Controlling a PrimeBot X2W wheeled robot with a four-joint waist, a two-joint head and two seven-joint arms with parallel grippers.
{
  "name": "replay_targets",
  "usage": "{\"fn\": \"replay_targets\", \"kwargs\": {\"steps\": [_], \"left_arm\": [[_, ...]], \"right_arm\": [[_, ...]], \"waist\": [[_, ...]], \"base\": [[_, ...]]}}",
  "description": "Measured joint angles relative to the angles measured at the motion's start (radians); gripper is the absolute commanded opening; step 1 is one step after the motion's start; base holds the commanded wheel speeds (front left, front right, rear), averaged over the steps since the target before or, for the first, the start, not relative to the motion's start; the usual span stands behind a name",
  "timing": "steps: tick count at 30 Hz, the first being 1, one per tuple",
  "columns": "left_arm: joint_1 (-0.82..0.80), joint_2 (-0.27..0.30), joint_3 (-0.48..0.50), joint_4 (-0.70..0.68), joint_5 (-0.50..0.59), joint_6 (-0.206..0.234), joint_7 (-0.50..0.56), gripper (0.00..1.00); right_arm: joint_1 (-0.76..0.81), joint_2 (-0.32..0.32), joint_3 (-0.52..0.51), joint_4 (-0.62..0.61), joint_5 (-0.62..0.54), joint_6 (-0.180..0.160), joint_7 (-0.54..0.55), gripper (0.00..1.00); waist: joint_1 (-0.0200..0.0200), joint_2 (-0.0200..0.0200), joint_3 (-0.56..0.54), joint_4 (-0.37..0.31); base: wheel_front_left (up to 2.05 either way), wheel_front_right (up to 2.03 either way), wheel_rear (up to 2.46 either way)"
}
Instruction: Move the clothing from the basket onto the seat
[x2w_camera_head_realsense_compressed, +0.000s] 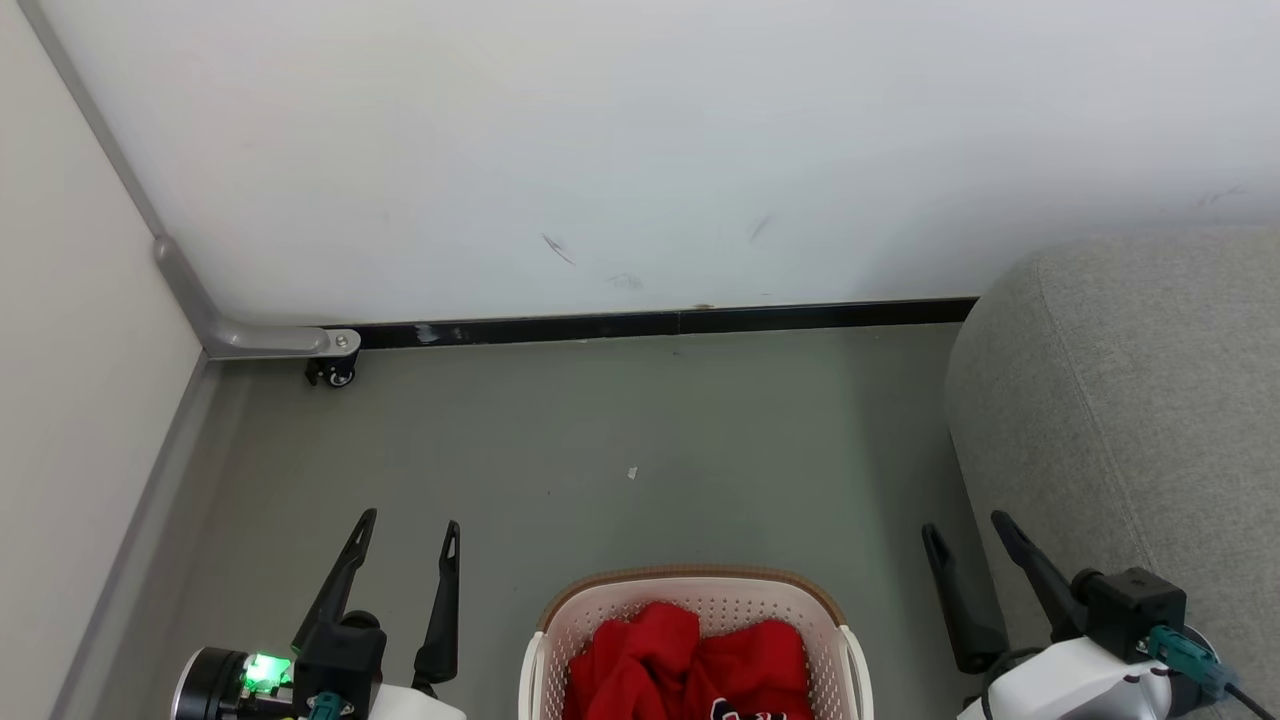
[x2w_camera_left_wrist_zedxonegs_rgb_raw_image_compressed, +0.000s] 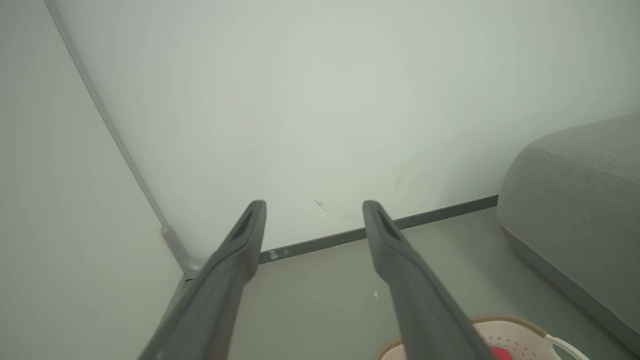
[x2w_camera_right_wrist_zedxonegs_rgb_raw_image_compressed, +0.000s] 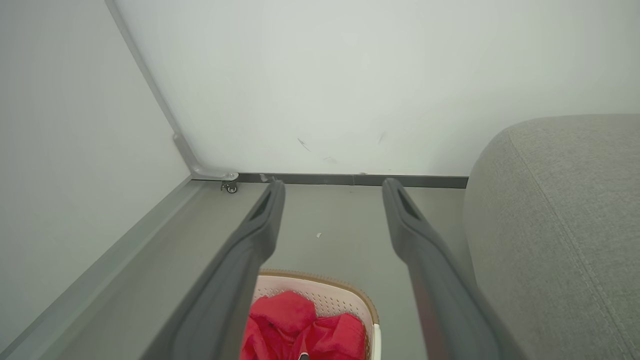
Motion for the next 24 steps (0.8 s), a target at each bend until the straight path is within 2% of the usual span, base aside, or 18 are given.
{"fn": "replay_targets", "kwargs": {"steps": [24], "left_arm": [[-0.001, -0.002, 0.013, 0.013, -0.003, 0.008, 0.0, 1.0]], "right_arm": [[0.003, -0.001, -0.015, 0.0, 0.013, 0.0, -0.007, 1.0]], "waist": [[-0.0002, 0.0, 0.0, -0.005]], "base": [[0.0, 0.0, 0.0]]}}
